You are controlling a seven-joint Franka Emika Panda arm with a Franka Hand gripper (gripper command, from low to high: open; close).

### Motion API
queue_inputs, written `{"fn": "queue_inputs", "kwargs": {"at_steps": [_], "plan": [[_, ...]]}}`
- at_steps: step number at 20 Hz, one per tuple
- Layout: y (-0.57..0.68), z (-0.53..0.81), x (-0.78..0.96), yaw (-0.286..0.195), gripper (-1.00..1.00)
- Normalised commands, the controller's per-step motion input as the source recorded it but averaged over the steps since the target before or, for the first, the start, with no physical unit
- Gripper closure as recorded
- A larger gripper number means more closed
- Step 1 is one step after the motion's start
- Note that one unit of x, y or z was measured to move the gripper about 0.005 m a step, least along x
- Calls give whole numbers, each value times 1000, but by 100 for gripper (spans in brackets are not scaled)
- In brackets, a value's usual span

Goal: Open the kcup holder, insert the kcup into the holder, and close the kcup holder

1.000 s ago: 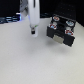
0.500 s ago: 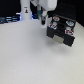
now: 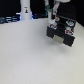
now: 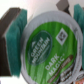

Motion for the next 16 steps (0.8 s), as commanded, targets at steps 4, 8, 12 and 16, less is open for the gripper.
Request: {"fn": "queue_inputs", "kwargs": {"at_steps": [4, 8, 12, 16], "plan": [[671, 142, 88, 16, 100], [629, 50, -8, 27, 100], [595, 61, -63, 27, 100], [548, 15, 159, 38, 100]]}}
